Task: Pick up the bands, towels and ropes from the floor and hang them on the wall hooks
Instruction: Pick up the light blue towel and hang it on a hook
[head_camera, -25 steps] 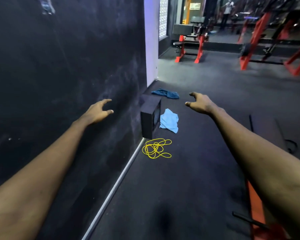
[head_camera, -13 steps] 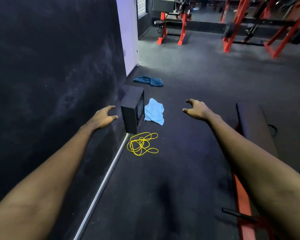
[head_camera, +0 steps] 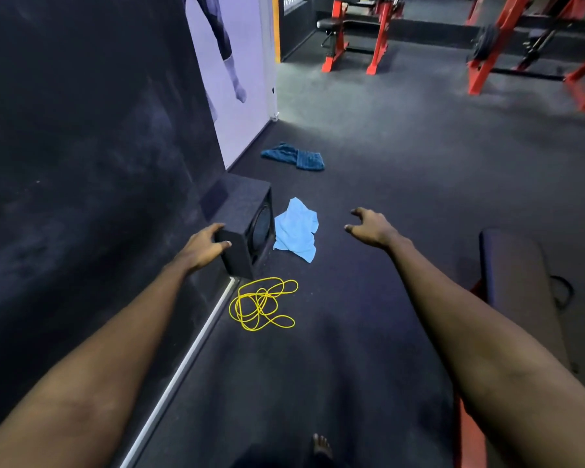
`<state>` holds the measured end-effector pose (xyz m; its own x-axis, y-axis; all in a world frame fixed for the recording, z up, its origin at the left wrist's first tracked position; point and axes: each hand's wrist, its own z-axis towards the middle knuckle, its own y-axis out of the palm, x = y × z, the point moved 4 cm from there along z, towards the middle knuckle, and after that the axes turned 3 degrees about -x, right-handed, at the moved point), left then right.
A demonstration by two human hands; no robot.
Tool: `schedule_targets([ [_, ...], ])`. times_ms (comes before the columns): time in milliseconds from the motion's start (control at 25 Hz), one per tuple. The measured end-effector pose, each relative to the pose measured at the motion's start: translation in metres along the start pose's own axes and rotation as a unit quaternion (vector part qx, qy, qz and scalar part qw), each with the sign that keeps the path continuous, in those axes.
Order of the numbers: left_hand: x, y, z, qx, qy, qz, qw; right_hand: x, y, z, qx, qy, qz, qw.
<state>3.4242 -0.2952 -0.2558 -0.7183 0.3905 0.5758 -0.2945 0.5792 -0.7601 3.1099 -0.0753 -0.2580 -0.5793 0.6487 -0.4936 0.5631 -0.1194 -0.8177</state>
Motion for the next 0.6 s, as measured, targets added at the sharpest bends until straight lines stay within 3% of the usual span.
schedule_targets([
  [400, 0.035, 0.032, 0.25, 0.0, -0.035, -0.077, 0.996, 0.034, -0.04, 0.249, -0.065, 0.01, -0.04, 0.997],
  [600, 0.049, 0.047, 0.366, -0.013, -0.09, -0.097, 0.991, 0.047, -0.058, 0.363, -0.106, 0.015, -0.047, 0.993],
])
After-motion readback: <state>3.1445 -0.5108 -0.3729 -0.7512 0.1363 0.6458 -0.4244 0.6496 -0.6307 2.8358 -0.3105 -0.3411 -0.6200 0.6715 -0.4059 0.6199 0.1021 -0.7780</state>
